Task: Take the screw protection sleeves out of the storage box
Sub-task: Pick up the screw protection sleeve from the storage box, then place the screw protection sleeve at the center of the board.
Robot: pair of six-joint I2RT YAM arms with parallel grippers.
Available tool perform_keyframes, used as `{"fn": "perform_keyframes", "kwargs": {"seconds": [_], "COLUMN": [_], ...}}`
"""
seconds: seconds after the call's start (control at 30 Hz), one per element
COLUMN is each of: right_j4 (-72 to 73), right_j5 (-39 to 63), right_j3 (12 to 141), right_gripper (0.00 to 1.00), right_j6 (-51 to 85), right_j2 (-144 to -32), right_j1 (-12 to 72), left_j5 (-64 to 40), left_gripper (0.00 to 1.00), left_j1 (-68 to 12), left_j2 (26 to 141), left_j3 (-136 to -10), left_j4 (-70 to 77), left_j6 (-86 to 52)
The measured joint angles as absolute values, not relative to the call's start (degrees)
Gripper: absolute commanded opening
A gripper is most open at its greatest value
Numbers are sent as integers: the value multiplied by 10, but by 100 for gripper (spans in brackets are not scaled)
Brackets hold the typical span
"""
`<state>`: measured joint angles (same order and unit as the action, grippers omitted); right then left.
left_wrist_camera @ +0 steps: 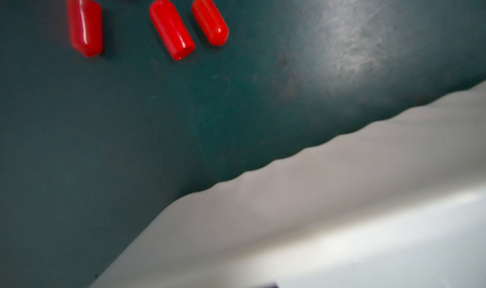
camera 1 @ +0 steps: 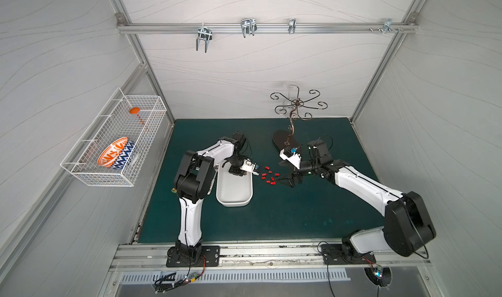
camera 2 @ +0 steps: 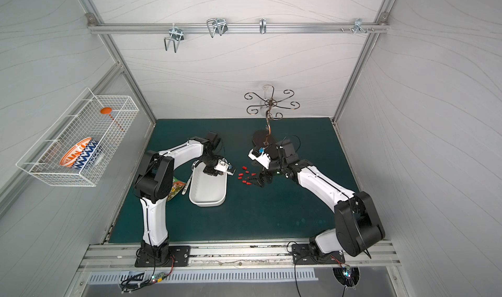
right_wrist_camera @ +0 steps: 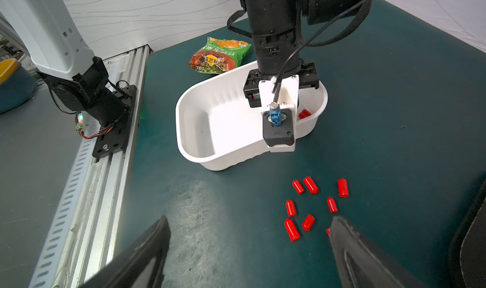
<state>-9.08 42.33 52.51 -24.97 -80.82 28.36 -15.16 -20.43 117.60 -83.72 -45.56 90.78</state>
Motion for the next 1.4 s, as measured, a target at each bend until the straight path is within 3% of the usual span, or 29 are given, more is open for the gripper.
{"fn": "perform_keyframes", "kwargs": {"seconds": [0.3, 0.6, 0.83, 1.07, 1.4], "right_j4": [-122, -195, -307, -342, -319], "right_j5": [423, 425, 438, 448, 408], "right_j3": [540, 594, 659, 641, 613], "right_gripper": [99, 99, 99, 99, 99], "right_j6": [-256, -284, -338, -336, -273], "right_j2": [-808, -808, -808, -799, -784], "right_j1": [265, 221, 220, 212, 79], "left_j5": [-180, -272, -342, -386, -375], "left_gripper": [0, 0, 0, 0, 0], "left_j1": [-198, -192, -192, -215, -309], "left_j2": [1046, 894, 886, 892, 983], "left_j3": [-763, -714, -715, -733, -793], "left_j4": [-457, -479, -516, -517, -493], "left_j6": [788, 685, 638, 588, 562]}}
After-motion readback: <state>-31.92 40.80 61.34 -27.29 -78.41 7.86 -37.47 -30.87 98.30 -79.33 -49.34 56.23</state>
